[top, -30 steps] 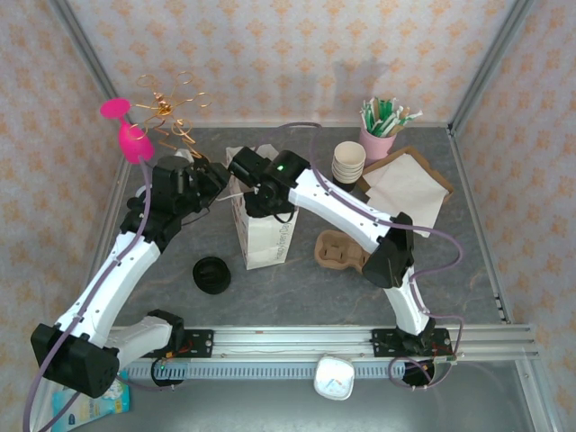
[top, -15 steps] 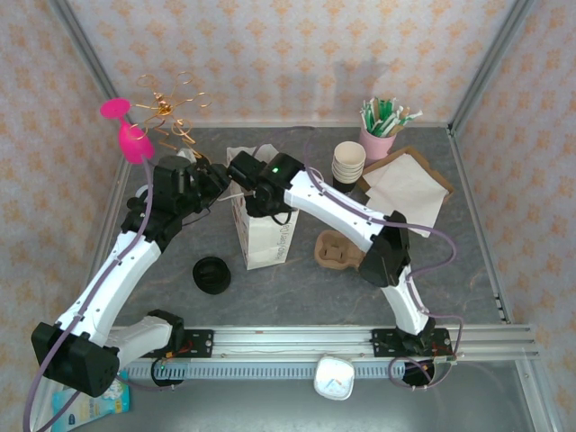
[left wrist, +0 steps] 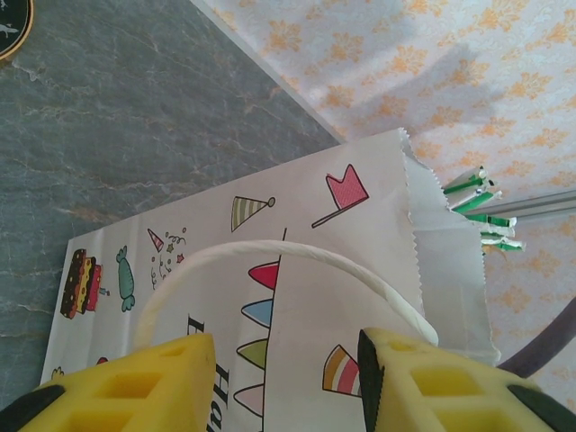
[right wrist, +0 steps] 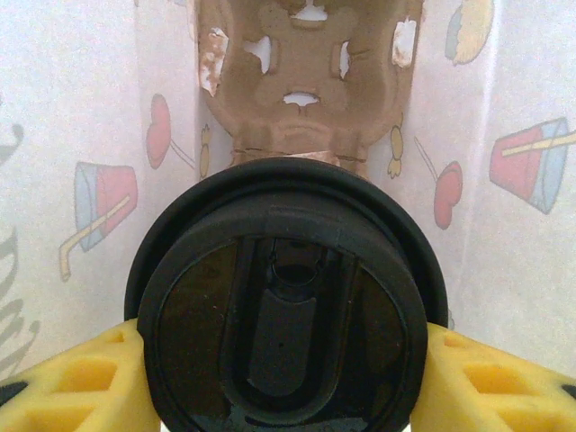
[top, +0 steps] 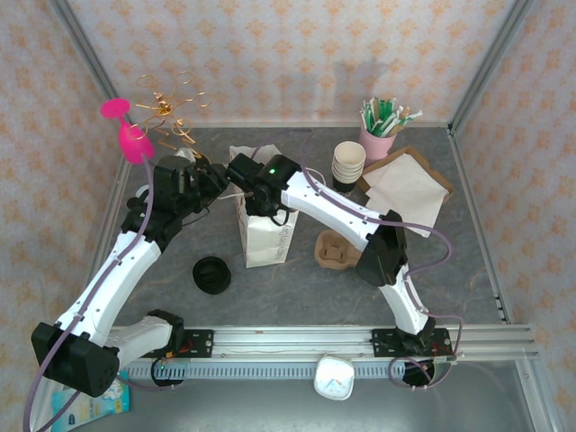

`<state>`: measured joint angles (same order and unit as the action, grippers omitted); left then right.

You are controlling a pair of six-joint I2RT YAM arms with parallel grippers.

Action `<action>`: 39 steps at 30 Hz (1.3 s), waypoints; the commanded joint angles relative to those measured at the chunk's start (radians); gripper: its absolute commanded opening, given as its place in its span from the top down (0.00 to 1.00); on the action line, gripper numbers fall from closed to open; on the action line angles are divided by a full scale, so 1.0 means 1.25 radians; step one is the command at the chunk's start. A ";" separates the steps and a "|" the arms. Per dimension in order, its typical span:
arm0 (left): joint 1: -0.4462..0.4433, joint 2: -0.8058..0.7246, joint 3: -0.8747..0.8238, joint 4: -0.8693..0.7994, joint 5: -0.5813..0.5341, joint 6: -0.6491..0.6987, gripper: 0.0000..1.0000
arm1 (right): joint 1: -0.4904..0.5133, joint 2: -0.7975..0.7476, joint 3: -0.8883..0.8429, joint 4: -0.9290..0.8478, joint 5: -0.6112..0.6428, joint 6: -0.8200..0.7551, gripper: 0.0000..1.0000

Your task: Pack the takeout coffee

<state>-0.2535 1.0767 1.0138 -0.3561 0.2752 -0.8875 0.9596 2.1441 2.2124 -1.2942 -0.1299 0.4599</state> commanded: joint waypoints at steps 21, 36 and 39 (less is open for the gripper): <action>0.023 -0.013 0.030 -0.039 0.001 0.026 0.44 | 0.004 0.075 0.072 -0.011 0.004 -0.009 0.38; 0.043 -0.013 0.009 -0.016 0.042 0.018 0.43 | 0.004 0.060 0.084 -0.011 0.009 -0.007 0.29; 0.043 -0.013 0.009 -0.015 0.042 0.017 0.43 | 0.004 0.058 0.084 -0.011 0.011 -0.007 0.28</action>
<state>-0.2131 1.0733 1.0149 -0.4004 0.3107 -0.8692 0.9596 2.2196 2.2932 -1.3014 -0.1345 0.4496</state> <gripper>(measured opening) 0.573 0.721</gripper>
